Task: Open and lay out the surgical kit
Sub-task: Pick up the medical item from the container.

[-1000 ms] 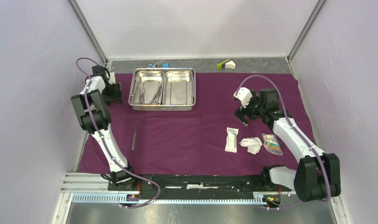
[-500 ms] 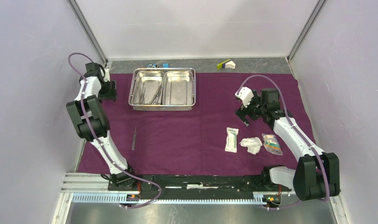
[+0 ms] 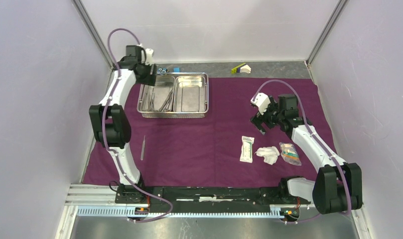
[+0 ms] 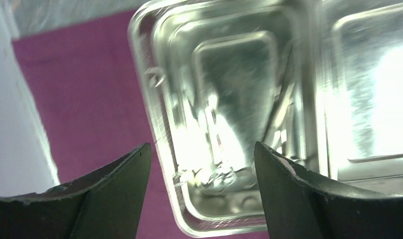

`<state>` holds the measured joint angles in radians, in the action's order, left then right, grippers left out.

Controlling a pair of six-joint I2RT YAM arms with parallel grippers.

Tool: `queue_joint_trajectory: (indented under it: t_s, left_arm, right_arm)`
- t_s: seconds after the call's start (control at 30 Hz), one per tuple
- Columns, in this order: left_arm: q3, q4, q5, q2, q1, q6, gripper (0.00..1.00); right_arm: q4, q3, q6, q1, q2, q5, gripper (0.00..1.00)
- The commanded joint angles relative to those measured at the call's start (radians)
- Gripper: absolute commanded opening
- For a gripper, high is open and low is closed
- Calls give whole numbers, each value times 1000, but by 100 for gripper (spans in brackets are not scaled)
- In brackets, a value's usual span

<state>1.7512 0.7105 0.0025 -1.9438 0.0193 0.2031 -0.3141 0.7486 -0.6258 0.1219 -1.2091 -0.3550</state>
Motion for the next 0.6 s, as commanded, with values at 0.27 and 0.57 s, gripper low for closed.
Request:
queue_joint_trajectory:
  t_s: [0.27,0.57]
  left_arm:
    - [202,39,71,-174,-184,-84,81]
    - [134,69,3,-150,-164,-10,70]
  right_arm:
    - [38,15,4,-29,3,4,97]
    - [37,14,7,-58,-20,-15,97]
